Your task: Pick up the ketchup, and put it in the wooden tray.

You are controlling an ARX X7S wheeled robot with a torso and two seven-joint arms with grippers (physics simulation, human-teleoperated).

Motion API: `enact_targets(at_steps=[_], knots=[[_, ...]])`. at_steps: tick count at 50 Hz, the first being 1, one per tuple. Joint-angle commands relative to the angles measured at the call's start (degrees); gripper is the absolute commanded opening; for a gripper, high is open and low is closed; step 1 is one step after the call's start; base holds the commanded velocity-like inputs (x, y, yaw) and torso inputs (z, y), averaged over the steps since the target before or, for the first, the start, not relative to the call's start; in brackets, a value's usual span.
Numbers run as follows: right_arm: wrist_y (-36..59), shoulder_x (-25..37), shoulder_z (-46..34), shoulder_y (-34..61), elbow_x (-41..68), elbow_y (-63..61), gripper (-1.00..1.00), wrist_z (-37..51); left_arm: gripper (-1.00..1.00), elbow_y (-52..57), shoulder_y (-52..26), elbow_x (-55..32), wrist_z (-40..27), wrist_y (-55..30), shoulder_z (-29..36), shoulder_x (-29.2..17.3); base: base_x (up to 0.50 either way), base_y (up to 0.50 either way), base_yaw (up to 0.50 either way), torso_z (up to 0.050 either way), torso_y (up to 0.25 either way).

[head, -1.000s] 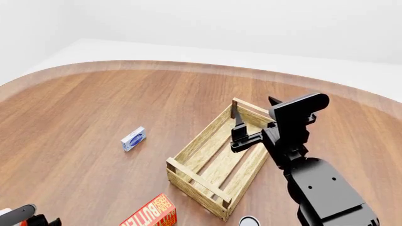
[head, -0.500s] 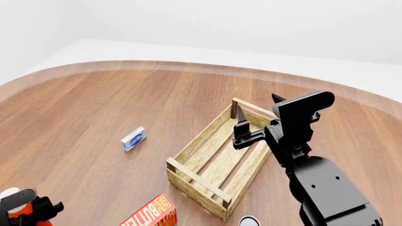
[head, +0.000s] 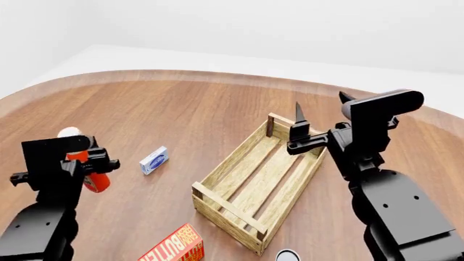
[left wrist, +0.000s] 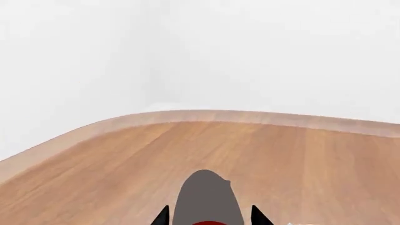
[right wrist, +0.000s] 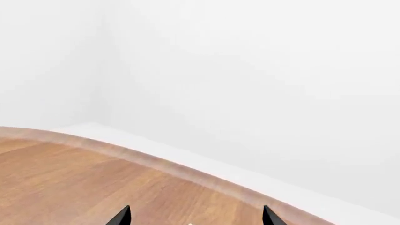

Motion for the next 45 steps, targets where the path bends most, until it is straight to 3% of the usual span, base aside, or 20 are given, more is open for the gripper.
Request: enact_targets(at_steps=[1,16,26,35,45], knots=[[3.01,1.75,2.24,0.98,0.63,-2.15,1.00,1.45,-1.00,-8.59,-15.16,1.93,5.20,0.07,11.25,3.01,0.00,0.00,0.00,0.000,0.000],[5.38,3.43,7.71,-1.61,2.64,-6.34,1.00,3.79,-1.00,-26.04,-29.38,4.23,11.52,6.80,20.55,13.35,0.00,0.00,0.00,0.000,0.001],[8.12,5.14,12.25,-5.43,4.12,-10.92,1.00,5.77,-1.00,-45.83,-38.38,4.70,14.24,16.95,24.46,21.69,0.00,0.00,0.00,0.000,0.000],[11.44,6.70,18.14,-10.53,5.79,-16.65,1.00,8.02,-1.00,-52.42,-42.95,-14.34,10.52,22.48,44.20,22.16,0.00,0.00,0.00,0.000,0.001],[15.65,7.47,27.74,-18.68,8.77,-25.20,1.00,10.09,-1.00,-53.70,-47.31,-39.56,5.04,30.00,72.18,22.19,0.00,0.00,0.00,0.000,0.000]])
